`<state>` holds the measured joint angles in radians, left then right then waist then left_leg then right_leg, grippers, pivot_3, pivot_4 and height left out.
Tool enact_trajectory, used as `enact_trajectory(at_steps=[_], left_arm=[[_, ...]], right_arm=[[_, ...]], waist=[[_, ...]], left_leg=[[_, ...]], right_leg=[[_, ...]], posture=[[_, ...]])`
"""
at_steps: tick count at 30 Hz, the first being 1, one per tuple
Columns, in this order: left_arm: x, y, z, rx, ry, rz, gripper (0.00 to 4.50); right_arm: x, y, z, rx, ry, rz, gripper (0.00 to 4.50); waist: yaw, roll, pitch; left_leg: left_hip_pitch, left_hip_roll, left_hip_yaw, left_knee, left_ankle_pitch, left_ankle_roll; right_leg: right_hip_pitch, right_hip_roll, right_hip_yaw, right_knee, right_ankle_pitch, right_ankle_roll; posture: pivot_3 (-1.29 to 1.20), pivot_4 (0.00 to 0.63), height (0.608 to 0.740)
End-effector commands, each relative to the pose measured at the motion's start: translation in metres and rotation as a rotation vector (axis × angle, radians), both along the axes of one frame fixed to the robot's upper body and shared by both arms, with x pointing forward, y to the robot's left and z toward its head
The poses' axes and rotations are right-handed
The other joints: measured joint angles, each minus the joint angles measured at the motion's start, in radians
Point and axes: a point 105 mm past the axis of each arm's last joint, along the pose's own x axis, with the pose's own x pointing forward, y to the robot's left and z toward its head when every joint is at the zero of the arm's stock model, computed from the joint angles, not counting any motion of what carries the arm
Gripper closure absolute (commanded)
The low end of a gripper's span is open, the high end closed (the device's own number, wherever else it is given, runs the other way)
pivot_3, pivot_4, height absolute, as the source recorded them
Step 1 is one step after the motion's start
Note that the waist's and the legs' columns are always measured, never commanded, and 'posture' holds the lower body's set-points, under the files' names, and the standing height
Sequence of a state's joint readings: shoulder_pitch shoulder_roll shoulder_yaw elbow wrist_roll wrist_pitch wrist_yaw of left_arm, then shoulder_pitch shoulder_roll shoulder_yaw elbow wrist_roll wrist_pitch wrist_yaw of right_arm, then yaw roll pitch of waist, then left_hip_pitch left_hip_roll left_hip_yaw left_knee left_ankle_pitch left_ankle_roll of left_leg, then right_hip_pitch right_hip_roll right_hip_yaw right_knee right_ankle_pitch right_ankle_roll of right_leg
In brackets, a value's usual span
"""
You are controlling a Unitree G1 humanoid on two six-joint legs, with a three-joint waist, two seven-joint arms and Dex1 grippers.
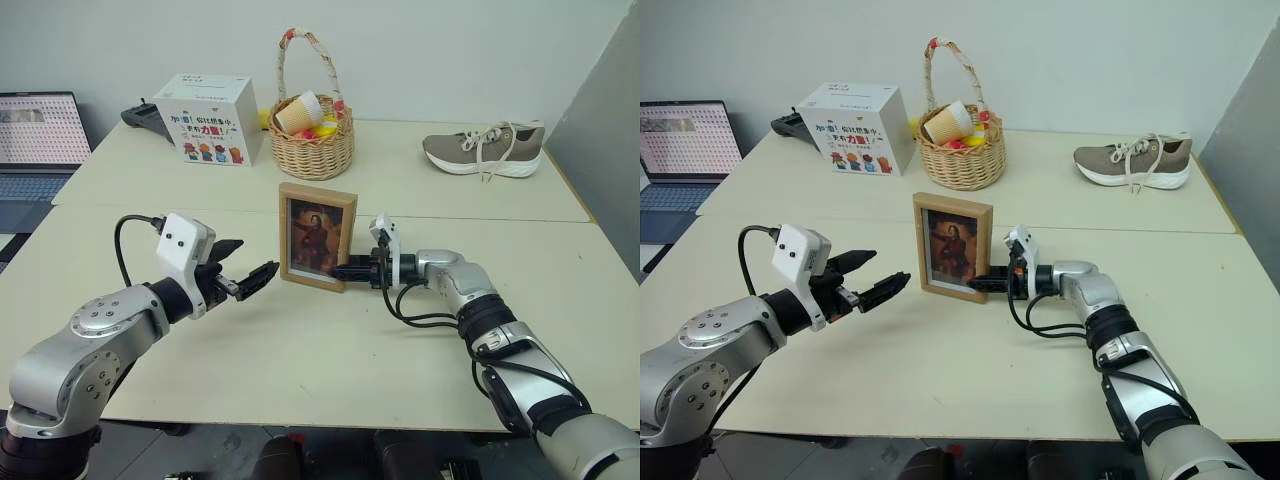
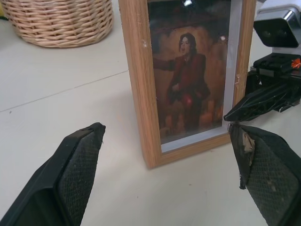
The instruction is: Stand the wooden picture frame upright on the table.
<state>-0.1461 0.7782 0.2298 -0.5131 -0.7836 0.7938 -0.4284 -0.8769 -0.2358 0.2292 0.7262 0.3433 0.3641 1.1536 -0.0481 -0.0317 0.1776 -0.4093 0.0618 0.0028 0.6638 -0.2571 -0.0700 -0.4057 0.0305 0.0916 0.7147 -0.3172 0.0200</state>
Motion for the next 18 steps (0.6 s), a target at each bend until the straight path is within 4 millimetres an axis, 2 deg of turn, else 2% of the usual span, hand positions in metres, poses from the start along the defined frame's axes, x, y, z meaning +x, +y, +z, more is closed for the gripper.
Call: enact_trajectory(at_steps=[1, 4, 8, 10, 12, 14, 18], left_arm=[[0.000, -0.005, 0.013, -0.001, -0.052, -0.045, 0.00], [0.004, -0.003, 0.015, -0.012, -0.051, -0.055, 0.00], [0.006, 0.003, 0.016, 0.049, -0.026, -0.085, 0.00], [0.005, 0.006, 0.017, 0.060, -0.012, -0.099, 0.00], [0.009, 0.022, 0.022, 0.079, 0.010, -0.089, 0.00], [0.012, 0.036, 0.025, 0.097, 0.016, -0.073, 0.00], [0.015, 0.043, 0.027, 0.098, 0.019, -0.078, 0.00]], right_arm=[[-0.003, -0.005, 0.005, -0.010, -0.057, 0.033, 1.73], [-0.001, -0.016, 0.003, -0.032, -0.077, 0.005, 1.12], [-0.013, -0.053, -0.010, -0.189, -0.185, 0.027, 0.20], [-0.015, -0.065, -0.001, -0.196, -0.218, -0.010, 0.03], [-0.025, -0.078, 0.032, -0.146, -0.262, -0.058, 0.03], [-0.042, -0.080, 0.059, -0.100, -0.285, -0.071, 0.03], [-0.061, -0.074, 0.080, -0.059, -0.288, -0.104, 0.03]], waist=[[-0.001, 0.000, 0.000], [0.000, 0.000, 0.000], [0.006, 0.000, 0.000], [0.007, 0.000, 0.000], [0.007, 0.000, 0.000], [0.004, 0.001, 0.001], [-0.007, 0.001, 0.001]], left_leg=[[0.000, 0.000, 0.000, 0.000, 0.000, 0.000], [0.000, 0.000, 0.000, 0.000, 0.000, 0.000], [-0.001, -0.001, 0.000, 0.000, 0.000, 0.000], [-0.001, -0.001, -0.001, 0.000, 0.000, 0.000], [-0.001, 0.000, 0.000, 0.000, 0.000, 0.000], [-0.001, 0.000, 0.000, 0.000, 0.000, 0.000], [0.001, 0.001, -0.002, -0.001, 0.000, 0.000]], right_leg=[[0.000, 0.001, 0.000, 0.000, 0.000, 0.000], [0.000, 0.001, 0.000, 0.000, 0.000, 0.000], [0.000, 0.001, -0.001, 0.000, 0.000, 0.000], [0.000, 0.001, -0.001, -0.001, 0.000, 0.000], [0.000, 0.001, -0.001, -0.001, 0.000, 0.000], [-0.001, 0.002, -0.001, 0.000, 0.000, 0.000], [0.000, 0.003, -0.001, 0.001, 0.000, 0.000]], posture=[[0.00, 0.150, 0.740], [0.00, 0.150, 0.740], [0.00, 0.150, 0.740], [0.00, 0.150, 0.740], [0.00, 0.150, 0.740], [0.00, 0.150, 0.740], [0.00, 0.150, 0.740]])
